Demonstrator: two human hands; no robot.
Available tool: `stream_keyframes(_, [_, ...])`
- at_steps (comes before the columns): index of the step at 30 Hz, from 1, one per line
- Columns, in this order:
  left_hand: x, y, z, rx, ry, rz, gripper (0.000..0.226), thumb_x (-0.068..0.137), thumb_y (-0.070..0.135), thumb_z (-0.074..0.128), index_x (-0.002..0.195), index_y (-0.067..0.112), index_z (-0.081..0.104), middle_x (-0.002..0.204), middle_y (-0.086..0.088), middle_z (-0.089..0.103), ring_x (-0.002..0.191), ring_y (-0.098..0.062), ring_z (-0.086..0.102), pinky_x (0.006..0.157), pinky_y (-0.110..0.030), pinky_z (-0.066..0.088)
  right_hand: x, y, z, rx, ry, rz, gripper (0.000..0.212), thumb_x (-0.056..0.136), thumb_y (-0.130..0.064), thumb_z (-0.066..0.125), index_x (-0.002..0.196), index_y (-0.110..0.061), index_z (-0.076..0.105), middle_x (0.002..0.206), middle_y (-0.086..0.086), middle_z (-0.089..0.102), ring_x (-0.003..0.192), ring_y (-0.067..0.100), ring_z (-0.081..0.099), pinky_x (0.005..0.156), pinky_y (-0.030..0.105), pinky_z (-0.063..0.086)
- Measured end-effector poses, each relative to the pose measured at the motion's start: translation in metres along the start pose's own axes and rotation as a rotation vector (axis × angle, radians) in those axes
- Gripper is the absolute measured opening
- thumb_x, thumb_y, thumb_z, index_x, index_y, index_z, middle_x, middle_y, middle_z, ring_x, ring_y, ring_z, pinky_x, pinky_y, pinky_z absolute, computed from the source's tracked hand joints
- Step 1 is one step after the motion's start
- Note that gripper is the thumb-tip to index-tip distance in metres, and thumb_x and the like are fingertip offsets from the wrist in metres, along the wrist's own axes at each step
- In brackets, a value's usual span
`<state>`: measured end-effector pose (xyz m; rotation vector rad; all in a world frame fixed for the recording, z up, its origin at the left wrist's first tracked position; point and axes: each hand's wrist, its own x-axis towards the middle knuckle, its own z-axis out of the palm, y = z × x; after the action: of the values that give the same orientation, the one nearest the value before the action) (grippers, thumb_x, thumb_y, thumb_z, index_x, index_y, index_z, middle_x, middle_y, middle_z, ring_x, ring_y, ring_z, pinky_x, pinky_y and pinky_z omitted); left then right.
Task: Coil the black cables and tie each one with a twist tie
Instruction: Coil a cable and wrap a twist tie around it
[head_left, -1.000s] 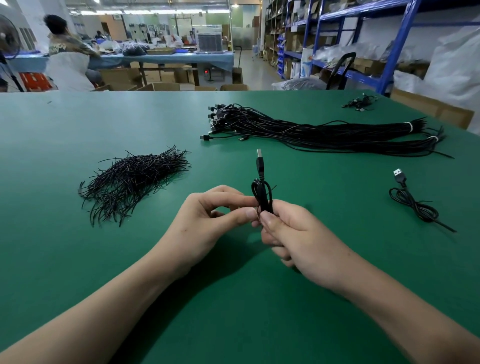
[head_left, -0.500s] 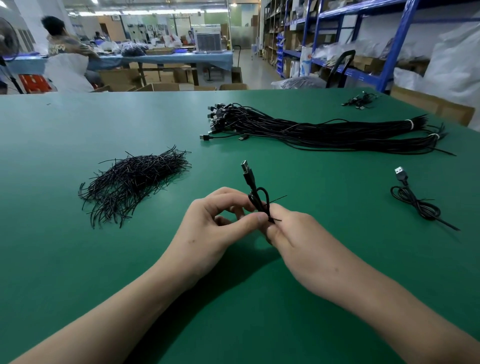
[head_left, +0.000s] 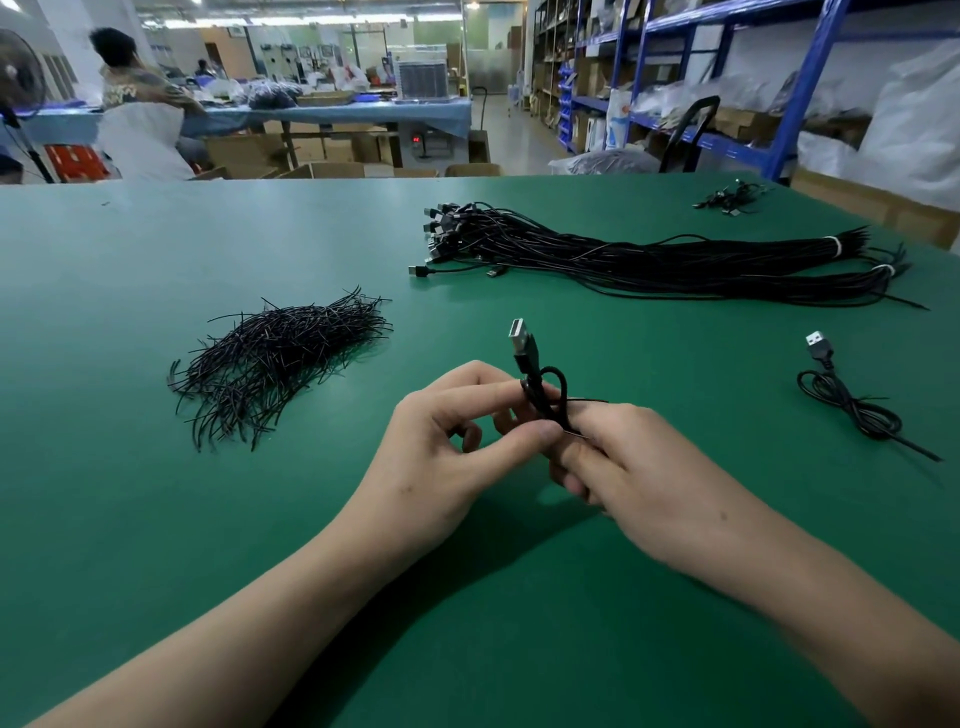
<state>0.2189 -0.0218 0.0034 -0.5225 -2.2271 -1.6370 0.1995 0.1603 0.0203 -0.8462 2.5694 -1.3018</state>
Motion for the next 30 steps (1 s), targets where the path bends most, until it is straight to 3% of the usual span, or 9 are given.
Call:
stream_keyframes(4, [0.000, 0.001, 0.000, -0.082, -0.016, -0.013, 0.018, 0.083, 0.031, 0.077, 0.100, 0.031, 0.080, 0.083, 0.006, 0.058, 0.071, -0.005, 0.047, 0.063, -0.022, 0.034, 0.000, -0.001, 0.000, 0.141, -0.064, 0.004, 0.033, 0.105, -0.031, 0.045, 0.085, -0.048, 0.064, 0.059, -0.015, 0.052, 0.046, 0.000, 0.039, 0.045, 0.016, 0.031])
stream_keyframes(7, [0.000, 0.003, 0.001, -0.142, -0.021, -0.033, 0.015, 0.080, 0.036, 0.074, 0.092, 0.029, 0.080, 0.090, -0.011, 0.058, 0.075, -0.026, 0.049, 0.067, -0.050, 0.037, 0.000, 0.001, -0.001, 0.243, -0.123, 0.005, 0.022, 0.105, -0.037, 0.047, 0.093, -0.032, 0.065, 0.061, -0.011, 0.048, 0.048, 0.001, 0.034, 0.046, 0.016, 0.030])
stream_keyframes(9, [0.001, 0.003, 0.000, -0.174, -0.008, -0.057, 0.018, 0.080, 0.035, 0.074, 0.088, 0.021, 0.080, 0.092, -0.018, 0.059, 0.078, -0.035, 0.049, 0.068, -0.057, 0.037, 0.002, 0.002, -0.001, 0.356, -0.143, 0.032, 0.023, 0.105, -0.035, 0.049, 0.096, -0.020, 0.065, 0.061, -0.011, 0.045, 0.049, 0.004, 0.032, 0.047, 0.016, 0.030])
stream_keyframes(11, [0.002, 0.002, 0.000, -0.205, -0.012, -0.077, 0.019, 0.082, 0.032, 0.072, 0.086, 0.014, 0.078, 0.086, -0.014, 0.060, 0.076, -0.022, 0.051, 0.068, -0.051, 0.036, 0.002, 0.000, 0.000, 0.472, -0.178, 0.044, 0.022, 0.103, -0.033, 0.051, 0.095, -0.019, 0.066, 0.063, -0.010, 0.044, 0.054, 0.007, 0.030, 0.048, 0.017, 0.030])
stream_keyframes(13, [0.002, 0.001, -0.001, -0.253, -0.019, -0.095, 0.014, 0.086, 0.024, 0.072, 0.084, 0.010, 0.075, 0.075, 0.001, 0.062, 0.070, -0.009, 0.051, 0.066, -0.030, 0.040, 0.002, 0.000, 0.000, 0.584, -0.229, 0.052, 0.020, 0.099, -0.034, 0.052, 0.099, -0.023, 0.069, 0.067, -0.008, 0.044, 0.057, 0.008, 0.028, 0.050, 0.018, 0.030])
stream_keyframes(16, [0.002, -0.001, -0.001, -0.318, 0.014, -0.114, 0.018, 0.087, 0.023, 0.072, 0.083, 0.006, 0.074, 0.067, 0.009, 0.061, 0.062, -0.002, 0.051, 0.061, -0.008, 0.040, 0.001, 0.003, -0.004, 0.791, -0.297, 0.107, 0.038, 0.100, -0.034, 0.055, 0.117, -0.001, 0.062, 0.072, -0.005, 0.048, 0.058, 0.008, 0.030, 0.052, 0.018, 0.033])
stream_keyframes(19, [0.002, 0.000, -0.001, -0.368, 0.038, -0.118, 0.023, 0.085, 0.027, 0.067, 0.081, 0.005, 0.073, 0.064, 0.007, 0.060, 0.060, -0.002, 0.052, 0.061, -0.007, 0.040, 0.000, 0.003, -0.005, 0.832, -0.277, 0.114, 0.033, 0.100, -0.035, 0.057, 0.107, -0.007, 0.071, 0.072, -0.002, 0.049, 0.057, 0.009, 0.034, 0.053, 0.021, 0.038])
stream_keyframes(23, [0.001, 0.000, 0.001, -0.369, -0.016, -0.116, 0.030, 0.089, 0.024, 0.066, 0.089, -0.006, 0.069, 0.066, 0.006, 0.063, 0.064, -0.001, 0.056, 0.067, -0.007, 0.042, 0.002, 0.002, 0.001, 0.619, -0.176, 0.088, 0.030, 0.104, -0.032, 0.048, 0.084, -0.020, 0.067, 0.062, -0.003, 0.044, 0.050, 0.012, 0.036, 0.051, 0.022, 0.039])
stream_keyframes(30, [0.000, -0.002, -0.002, -0.252, 0.007, -0.113, 0.026, 0.087, 0.028, 0.069, 0.099, 0.006, 0.077, 0.074, 0.007, 0.068, 0.072, 0.000, 0.056, 0.069, -0.006, 0.040, 0.003, 0.000, 0.006, 0.418, 0.006, -0.018, 0.031, 0.108, -0.022, 0.042, 0.085, -0.009, 0.058, 0.058, -0.004, 0.029, 0.052, 0.016, 0.026, 0.049, 0.029, 0.029])
